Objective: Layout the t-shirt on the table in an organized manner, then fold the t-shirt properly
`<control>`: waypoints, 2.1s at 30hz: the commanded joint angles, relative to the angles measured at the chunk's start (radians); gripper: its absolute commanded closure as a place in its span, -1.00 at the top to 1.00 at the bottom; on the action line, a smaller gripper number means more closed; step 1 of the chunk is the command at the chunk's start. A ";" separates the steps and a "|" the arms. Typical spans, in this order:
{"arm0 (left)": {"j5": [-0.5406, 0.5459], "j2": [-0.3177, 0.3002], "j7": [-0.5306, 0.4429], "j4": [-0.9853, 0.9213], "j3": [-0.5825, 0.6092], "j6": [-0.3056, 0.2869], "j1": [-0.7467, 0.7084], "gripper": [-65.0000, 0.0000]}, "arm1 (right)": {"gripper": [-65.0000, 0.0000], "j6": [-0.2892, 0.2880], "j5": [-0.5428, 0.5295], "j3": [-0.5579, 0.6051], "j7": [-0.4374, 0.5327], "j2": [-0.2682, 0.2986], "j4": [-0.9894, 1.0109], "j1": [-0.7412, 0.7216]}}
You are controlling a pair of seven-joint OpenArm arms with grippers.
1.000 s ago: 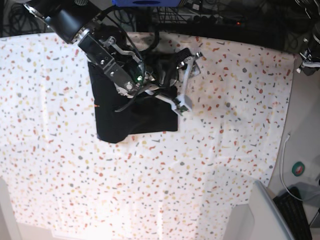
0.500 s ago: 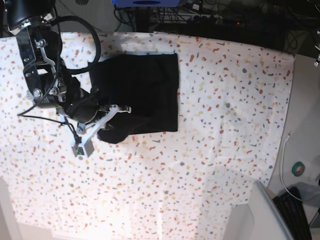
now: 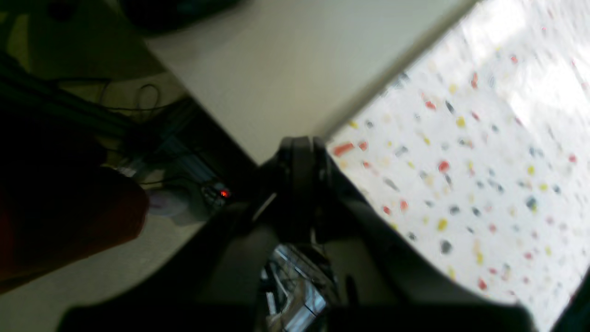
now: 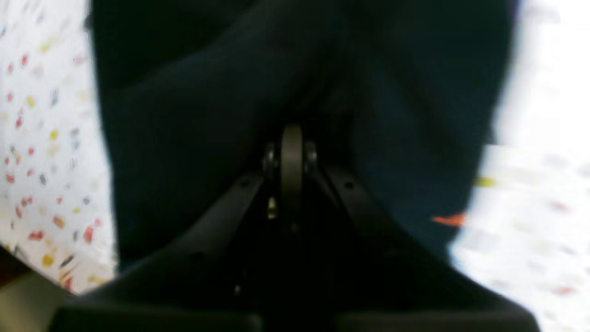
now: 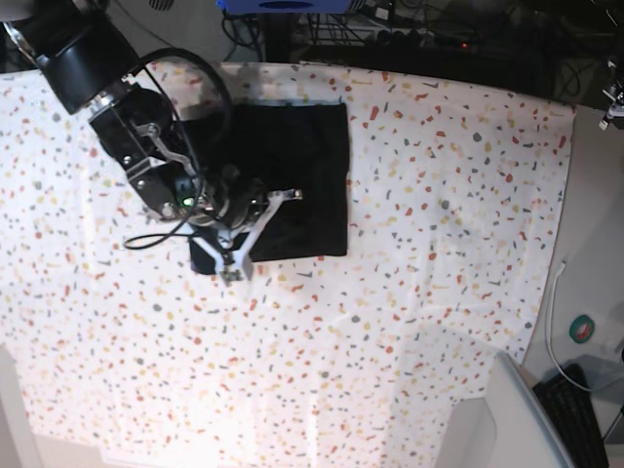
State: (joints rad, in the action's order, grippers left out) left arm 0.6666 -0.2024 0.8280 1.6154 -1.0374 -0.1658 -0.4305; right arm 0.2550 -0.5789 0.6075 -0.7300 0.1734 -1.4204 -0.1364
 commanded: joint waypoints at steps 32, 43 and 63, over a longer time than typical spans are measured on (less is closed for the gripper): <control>0.008 -0.025 -0.019 0.010 0.079 -0.005 0.025 -1.00 | 0.24 0.060 0.208 0.311 -0.170 -0.028 -0.287 0.108; 0.008 -0.024 -0.019 0.004 0.079 -0.005 0.028 -1.00 | 0.25 0.175 0.514 0.325 -0.158 -0.047 -0.260 0.185; 0.008 -0.029 -0.019 0.003 0.079 -0.005 0.028 -1.00 | -1.00 0.174 0.514 0.326 -0.026 -0.044 -0.280 0.277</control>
State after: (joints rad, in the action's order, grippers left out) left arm 0.6628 -0.2115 0.8268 1.6047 -0.9516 -0.1654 -0.3985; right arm 0.4305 -0.0711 0.9298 -0.7719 0.1349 -1.6791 0.1413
